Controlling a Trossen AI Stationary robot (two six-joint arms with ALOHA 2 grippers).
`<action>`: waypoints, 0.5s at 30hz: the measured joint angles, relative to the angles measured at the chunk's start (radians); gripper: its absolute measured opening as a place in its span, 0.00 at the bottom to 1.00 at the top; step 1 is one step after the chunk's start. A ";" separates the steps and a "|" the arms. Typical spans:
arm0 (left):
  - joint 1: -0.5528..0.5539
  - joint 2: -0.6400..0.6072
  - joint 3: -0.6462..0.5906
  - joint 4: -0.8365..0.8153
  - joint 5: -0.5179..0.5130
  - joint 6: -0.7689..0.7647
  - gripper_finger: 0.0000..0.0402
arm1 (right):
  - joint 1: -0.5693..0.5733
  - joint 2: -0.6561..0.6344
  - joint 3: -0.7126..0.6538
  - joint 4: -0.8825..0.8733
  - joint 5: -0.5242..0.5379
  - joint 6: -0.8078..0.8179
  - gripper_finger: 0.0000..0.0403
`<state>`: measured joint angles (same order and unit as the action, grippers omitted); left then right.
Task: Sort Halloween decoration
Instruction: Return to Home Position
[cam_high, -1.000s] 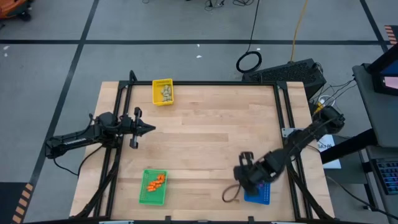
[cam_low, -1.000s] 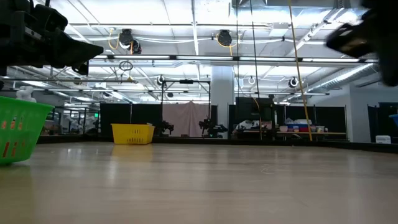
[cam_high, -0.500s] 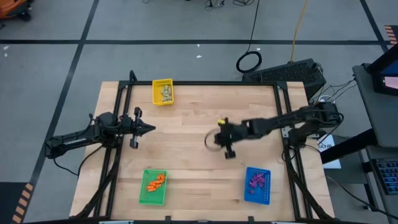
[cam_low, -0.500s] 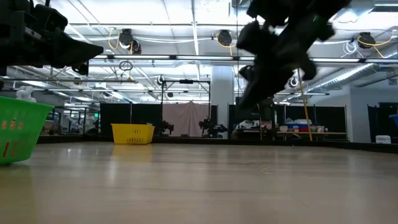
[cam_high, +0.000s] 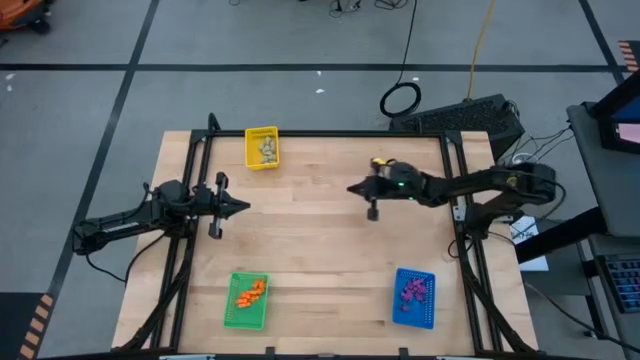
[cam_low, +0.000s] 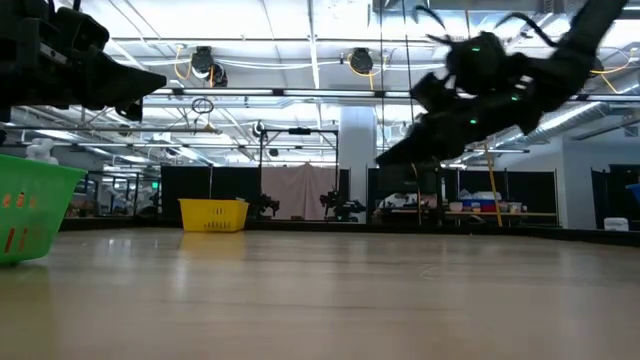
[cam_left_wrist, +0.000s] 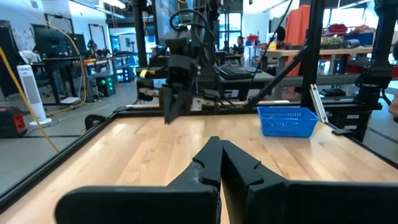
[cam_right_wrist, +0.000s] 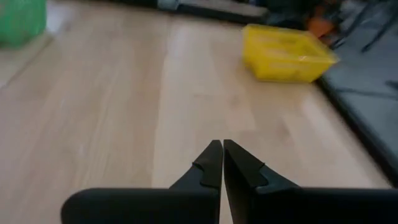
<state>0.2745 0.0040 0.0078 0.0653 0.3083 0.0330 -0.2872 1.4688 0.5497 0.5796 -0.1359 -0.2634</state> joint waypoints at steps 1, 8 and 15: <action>0.000 0.000 0.000 -0.001 0.000 0.000 0.02 | -0.009 -0.020 -0.038 0.057 0.001 0.014 0.00; 0.000 0.003 0.000 -0.003 0.000 0.000 0.02 | -0.018 -0.230 -0.274 0.215 0.071 0.078 0.00; 0.000 0.003 0.000 0.001 0.000 0.000 0.02 | -0.019 -0.478 -0.433 0.218 0.134 0.095 0.00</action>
<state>0.2745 0.0074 0.0078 0.0661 0.3084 0.0329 -0.3061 0.9906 0.1172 0.7971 -0.0021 -0.1684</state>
